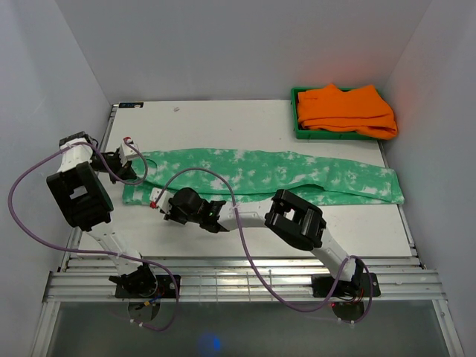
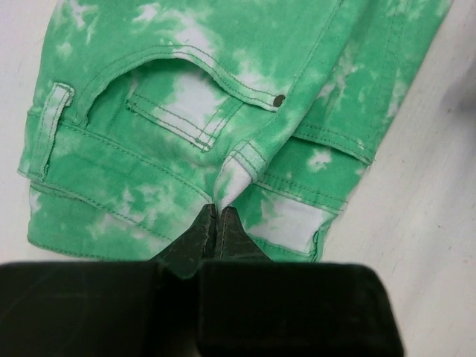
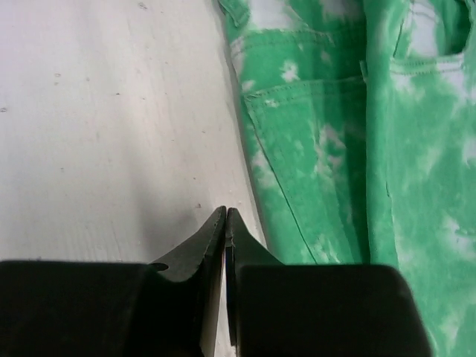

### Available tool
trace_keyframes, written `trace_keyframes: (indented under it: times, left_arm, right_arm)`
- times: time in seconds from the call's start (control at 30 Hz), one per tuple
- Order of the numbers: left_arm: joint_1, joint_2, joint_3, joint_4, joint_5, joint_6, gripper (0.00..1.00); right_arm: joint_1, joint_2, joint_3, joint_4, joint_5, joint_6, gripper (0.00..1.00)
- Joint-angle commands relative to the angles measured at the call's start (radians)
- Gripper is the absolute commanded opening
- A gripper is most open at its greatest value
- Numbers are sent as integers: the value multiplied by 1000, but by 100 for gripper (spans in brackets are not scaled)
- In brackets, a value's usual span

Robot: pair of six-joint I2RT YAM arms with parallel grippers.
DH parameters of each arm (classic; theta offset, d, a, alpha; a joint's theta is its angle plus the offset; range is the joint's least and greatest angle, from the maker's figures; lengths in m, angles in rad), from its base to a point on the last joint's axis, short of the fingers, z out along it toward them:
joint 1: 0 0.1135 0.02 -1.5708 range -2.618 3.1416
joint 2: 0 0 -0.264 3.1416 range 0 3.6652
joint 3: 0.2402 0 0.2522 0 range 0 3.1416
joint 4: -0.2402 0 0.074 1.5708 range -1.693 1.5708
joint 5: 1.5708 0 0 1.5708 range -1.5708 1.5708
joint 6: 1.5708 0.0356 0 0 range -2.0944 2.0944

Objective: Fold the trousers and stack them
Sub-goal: Fold the trousers

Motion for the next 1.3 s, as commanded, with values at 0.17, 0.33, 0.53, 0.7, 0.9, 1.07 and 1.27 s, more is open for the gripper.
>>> trace_keyframes:
  times: [0.17,0.33,0.53,0.7,0.9,1.07,1.27]
  left_arm:
    - [-4,-44,-7,-29,58,30,0]
    - [-5,-49,-11,-43,55,46,0]
    - [-5,-72,14,-81,55,63,0]
    - [-4,-109,62,-164,54,81,0]
    - [-2,-213,-23,-166,5,92,0]
    - [16,-285,-130,-164,-66,138,0]
    - [57,-233,-205,-155,-110,156,0]
  right_arm:
    - [-7,35,13,112,84,-189,8]
    - [-27,95,86,62,84,-195,8]
    - [-40,166,182,-23,61,-215,8]
    - [-41,184,198,-68,76,-211,8]
    - [-41,193,209,-87,115,-214,8]
    - [-47,198,223,-98,130,-211,8]
    - [-54,197,223,-97,129,-211,8]
